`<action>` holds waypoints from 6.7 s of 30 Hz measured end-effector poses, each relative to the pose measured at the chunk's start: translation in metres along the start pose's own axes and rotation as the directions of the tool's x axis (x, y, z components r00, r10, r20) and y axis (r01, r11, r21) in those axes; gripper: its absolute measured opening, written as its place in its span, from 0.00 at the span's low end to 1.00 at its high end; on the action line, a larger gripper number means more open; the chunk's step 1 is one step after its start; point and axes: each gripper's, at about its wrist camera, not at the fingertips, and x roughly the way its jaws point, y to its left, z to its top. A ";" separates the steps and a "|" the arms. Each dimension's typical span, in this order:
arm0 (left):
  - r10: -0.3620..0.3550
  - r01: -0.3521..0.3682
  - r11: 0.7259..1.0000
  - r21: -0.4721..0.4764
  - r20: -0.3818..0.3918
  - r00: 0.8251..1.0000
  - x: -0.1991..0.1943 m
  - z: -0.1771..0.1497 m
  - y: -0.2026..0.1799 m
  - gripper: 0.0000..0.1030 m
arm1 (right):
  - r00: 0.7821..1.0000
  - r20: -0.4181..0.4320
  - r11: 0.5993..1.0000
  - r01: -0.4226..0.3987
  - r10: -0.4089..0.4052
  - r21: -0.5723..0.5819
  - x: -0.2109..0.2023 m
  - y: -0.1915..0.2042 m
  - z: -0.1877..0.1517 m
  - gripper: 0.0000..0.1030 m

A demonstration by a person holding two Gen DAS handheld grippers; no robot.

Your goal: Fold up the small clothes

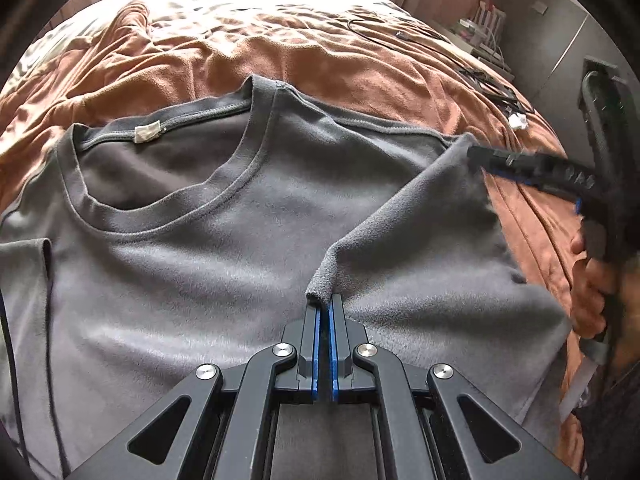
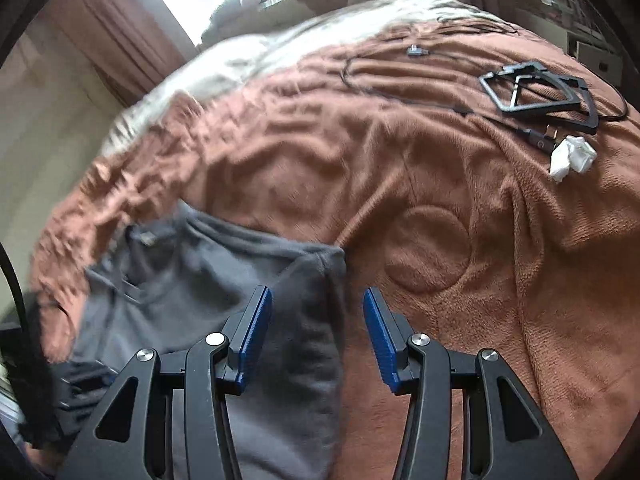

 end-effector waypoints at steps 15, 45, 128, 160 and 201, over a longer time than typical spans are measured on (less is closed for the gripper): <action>0.023 -0.023 1.000 -0.016 0.001 1.000 0.025 0.022 -0.004 0.03 | 0.992 -0.007 0.992 0.123 -0.123 0.032 0.016 -0.003 0.007 0.19; -0.178 0.161 0.945 -0.285 -0.035 0.983 -0.040 -0.069 -0.047 0.36 | 0.998 0.017 0.995 -0.060 0.059 0.084 -0.115 -0.002 -0.118 0.52; -0.081 0.071 0.973 -0.219 -0.041 0.996 -0.040 -0.072 -0.040 0.11 | 1.000 -0.014 0.995 -0.023 0.024 0.098 -0.099 0.005 -0.115 0.22; 0.157 -0.161 0.980 -0.114 -0.040 0.987 -0.023 -0.046 -0.029 0.38 | 1.000 -0.022 0.989 0.005 -0.002 0.147 -0.082 0.003 -0.105 0.21; 0.158 -0.120 0.979 -0.163 0.245 0.957 -0.360 -0.176 0.008 0.99 | 0.985 0.147 0.996 0.086 -0.085 -0.003 -0.361 0.111 -0.214 1.00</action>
